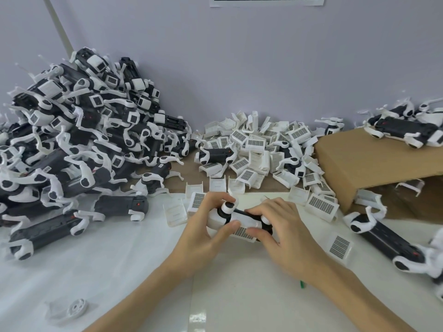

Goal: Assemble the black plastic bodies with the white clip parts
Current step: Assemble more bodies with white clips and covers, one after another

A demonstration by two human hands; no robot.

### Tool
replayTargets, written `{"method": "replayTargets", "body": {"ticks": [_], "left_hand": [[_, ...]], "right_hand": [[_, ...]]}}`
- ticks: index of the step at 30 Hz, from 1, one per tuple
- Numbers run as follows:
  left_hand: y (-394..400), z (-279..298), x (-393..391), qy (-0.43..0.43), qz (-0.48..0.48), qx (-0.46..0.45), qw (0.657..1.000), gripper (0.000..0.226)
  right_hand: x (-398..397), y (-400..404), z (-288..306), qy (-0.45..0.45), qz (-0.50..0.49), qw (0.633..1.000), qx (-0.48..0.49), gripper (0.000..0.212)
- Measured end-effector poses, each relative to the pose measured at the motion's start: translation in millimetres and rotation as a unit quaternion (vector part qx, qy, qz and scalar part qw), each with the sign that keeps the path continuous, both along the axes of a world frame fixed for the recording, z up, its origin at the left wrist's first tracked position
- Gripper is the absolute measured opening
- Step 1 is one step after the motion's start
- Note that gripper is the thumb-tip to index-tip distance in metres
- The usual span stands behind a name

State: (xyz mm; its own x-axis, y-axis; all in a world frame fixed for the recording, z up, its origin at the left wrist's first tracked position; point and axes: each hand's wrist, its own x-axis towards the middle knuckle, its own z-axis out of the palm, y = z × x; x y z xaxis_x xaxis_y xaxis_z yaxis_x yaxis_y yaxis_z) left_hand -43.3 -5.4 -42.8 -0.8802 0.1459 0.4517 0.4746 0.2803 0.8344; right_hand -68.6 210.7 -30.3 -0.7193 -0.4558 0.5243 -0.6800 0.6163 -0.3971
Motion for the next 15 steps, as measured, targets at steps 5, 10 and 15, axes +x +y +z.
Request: {"method": "replayTargets", "body": {"ticks": [5,10,15], "left_hand": [[1.7,2.2,1.7,-0.013,0.018,0.013,1.000,0.035],[3.1,8.5,8.2,-0.001,0.057,0.036,0.998,0.050],[8.1,6.8,9.6,0.079,-0.007,-0.091,0.993,0.051]], "right_hand": [[1.6,-0.3,2.3,-0.019,0.010,1.000,-0.009,0.024],[9.5,-4.4,9.1,-0.198,0.033,0.958,-0.203,0.015],[0.9,-1.4,15.8,-0.352,0.014,0.885,-0.305,0.030]]}}
